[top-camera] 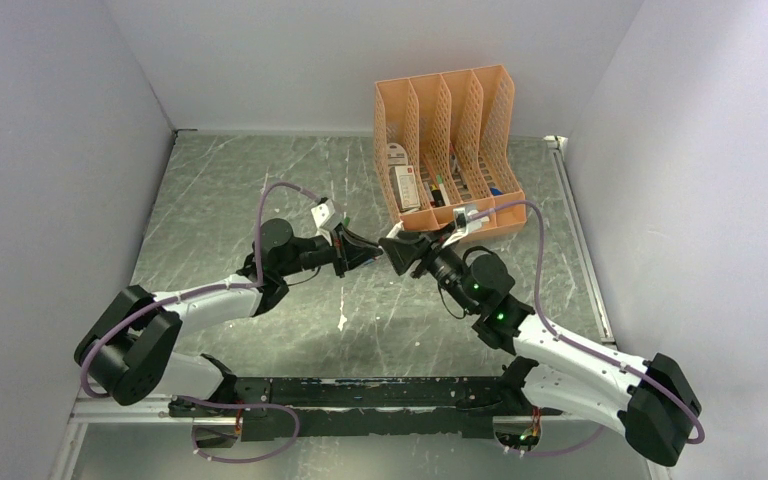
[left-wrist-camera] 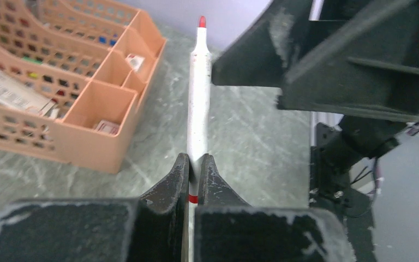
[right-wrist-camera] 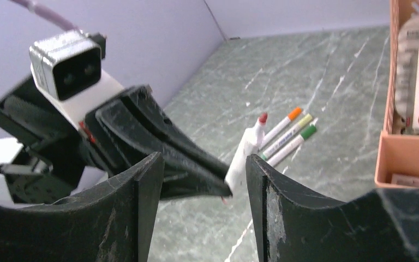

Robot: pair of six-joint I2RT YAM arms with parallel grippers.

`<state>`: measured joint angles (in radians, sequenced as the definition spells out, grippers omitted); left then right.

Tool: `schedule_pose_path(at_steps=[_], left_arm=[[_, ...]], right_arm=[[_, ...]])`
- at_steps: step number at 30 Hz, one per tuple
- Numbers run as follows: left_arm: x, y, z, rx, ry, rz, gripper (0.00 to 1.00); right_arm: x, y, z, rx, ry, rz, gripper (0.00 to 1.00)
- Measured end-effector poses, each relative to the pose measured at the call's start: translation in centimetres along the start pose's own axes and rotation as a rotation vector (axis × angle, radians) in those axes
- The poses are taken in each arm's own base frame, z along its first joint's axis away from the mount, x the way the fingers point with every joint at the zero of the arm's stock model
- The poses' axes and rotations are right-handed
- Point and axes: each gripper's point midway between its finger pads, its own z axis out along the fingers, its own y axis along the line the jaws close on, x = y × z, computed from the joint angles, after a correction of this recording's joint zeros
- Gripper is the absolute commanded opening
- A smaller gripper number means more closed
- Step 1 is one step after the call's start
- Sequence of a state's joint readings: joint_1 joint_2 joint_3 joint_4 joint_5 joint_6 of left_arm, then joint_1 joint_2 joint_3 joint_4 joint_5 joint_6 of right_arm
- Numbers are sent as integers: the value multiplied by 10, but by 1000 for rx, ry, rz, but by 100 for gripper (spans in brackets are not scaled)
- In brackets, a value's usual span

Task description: Insert the pens into the pen caps

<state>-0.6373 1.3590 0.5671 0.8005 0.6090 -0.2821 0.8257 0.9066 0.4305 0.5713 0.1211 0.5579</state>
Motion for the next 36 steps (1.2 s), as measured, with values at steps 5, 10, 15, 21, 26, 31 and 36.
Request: schedule_pose_path(at_steps=[5,10,15,21,26,31,36], left_arm=[[-19,-19,4,63,-82,-29,7],[-27,-31,5,105,-113,-35,7],[-32,-35,4,122,-122,-34,7],[-32,-39,3,139,-118,-33,23],[-33,-44,3,171,-110,-43,50],[-35,-47,6,188,-113,-45,48],[-40,-43,14,194,-122,-48,18]], right_arm=[[-21,10,13,-15,-46,-30,56],[-24,8,17,0,-51,-55,55],[-28,6,21,13,-53,-79,18],[-29,9,21,4,-50,-79,0],[-27,14,21,-26,-37,-68,0],[-25,22,20,-65,-25,-42,0],[-22,27,19,-96,-11,-30,0]])
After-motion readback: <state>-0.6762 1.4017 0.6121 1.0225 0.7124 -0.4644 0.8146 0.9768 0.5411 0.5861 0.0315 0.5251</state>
